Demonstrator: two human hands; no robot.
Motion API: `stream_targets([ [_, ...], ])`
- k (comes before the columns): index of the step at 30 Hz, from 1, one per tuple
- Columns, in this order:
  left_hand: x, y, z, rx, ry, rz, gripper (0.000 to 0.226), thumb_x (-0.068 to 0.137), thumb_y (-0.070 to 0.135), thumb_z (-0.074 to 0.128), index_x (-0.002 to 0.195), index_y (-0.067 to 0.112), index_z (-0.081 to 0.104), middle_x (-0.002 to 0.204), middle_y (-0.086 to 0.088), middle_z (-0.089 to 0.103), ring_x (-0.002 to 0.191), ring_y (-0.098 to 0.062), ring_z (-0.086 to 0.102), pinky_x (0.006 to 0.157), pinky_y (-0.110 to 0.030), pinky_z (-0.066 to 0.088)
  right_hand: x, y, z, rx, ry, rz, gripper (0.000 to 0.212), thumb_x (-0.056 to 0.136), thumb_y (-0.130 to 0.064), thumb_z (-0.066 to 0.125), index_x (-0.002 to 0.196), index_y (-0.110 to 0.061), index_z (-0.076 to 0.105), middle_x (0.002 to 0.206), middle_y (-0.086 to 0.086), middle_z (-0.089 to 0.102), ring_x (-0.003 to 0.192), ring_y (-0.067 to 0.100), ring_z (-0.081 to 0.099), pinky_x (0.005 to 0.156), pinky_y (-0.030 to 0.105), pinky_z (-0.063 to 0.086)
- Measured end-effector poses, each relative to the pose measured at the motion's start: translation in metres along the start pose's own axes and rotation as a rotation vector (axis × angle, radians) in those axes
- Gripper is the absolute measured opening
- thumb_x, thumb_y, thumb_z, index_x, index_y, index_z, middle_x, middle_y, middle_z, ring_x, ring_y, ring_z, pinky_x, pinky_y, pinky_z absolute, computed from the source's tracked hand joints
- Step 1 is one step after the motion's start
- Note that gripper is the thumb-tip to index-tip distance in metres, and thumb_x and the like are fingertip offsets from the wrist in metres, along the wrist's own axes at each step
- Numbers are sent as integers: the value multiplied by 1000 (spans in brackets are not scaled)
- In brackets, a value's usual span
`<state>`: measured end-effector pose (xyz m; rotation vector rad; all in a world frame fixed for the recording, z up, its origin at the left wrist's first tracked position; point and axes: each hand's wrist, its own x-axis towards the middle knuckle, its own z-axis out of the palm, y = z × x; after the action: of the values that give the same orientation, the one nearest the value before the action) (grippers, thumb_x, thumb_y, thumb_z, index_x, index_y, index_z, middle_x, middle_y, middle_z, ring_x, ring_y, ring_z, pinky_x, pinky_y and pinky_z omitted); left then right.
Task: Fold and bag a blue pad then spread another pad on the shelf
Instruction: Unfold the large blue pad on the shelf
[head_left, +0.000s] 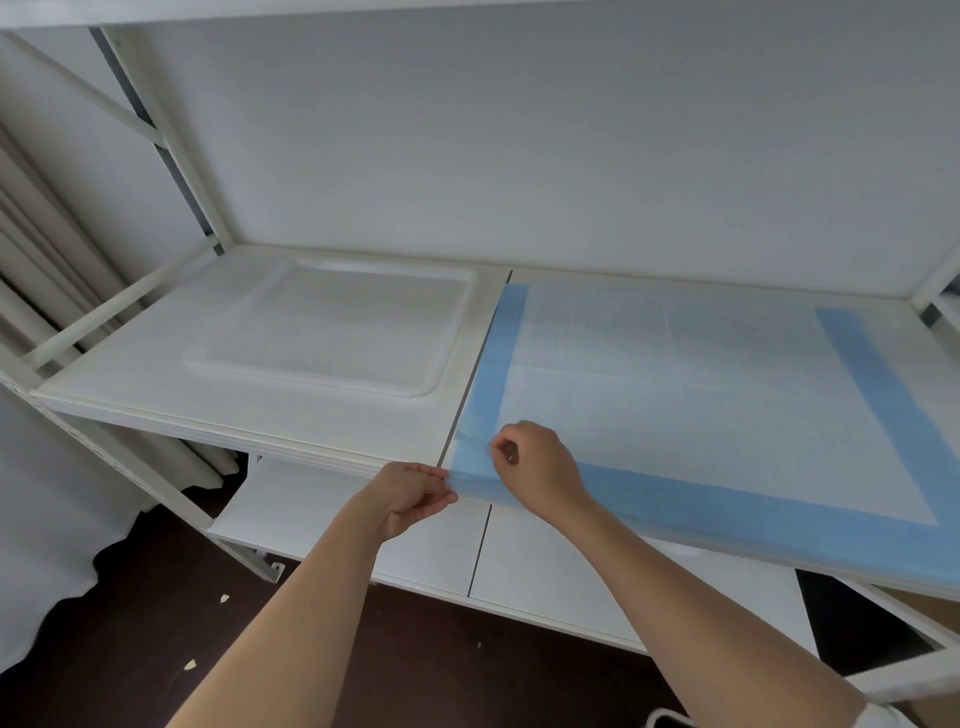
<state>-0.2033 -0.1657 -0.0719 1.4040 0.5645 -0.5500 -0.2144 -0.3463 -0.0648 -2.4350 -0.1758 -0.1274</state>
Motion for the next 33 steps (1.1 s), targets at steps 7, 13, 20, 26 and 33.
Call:
stream_targets([
  [7, -3, -1, 7, -20, 1, -8, 18, 85, -17, 52, 92, -1, 57, 82, -19, 64, 61, -20, 67, 59, -22, 58, -24, 2, 13, -251, -54, -251, 20, 91, -20, 48, 87, -18, 67, 84, -2, 61, 80, 17, 57, 79, 33, 39],
  [13, -7, 2, 9, -38, -21, 3, 15, 93, 10, 56, 98, -3, 63, 94, -18, 67, 78, -27, 66, 75, -31, 58, -23, 6, 17, -218, -131, -206, 21, 94, -21, 49, 99, -19, 69, 94, 0, 63, 90, 18, 57, 75, 29, 32],
  [20, 4, 0, 17, 123, 154, 92, 16, 84, -11, 58, 96, 1, 56, 98, -18, 60, 75, -22, 59, 55, -25, 54, -28, 23, -1, -108, -138, -95, 22, 93, -22, 51, 107, -17, 68, 101, 3, 61, 97, 19, 57, 85, 35, 48],
  [26, 14, 6, 31, 344, 407, 245, 16, 80, -9, 48, 84, 2, 58, 87, -16, 57, 68, -27, 52, 58, -28, 46, -47, 67, -40, -116, -36, 104, 21, 91, -19, 50, 103, -15, 67, 100, 3, 57, 95, 20, 58, 81, 34, 49],
  [33, -3, 8, 88, 958, 663, 331, 37, 79, 4, 56, 115, 9, 49, 126, -17, 35, 120, -36, 33, 101, -42, 30, -75, 113, -84, -157, 59, 285, 20, 91, -18, 49, 102, -16, 66, 103, 3, 55, 98, 18, 56, 81, 30, 46],
])
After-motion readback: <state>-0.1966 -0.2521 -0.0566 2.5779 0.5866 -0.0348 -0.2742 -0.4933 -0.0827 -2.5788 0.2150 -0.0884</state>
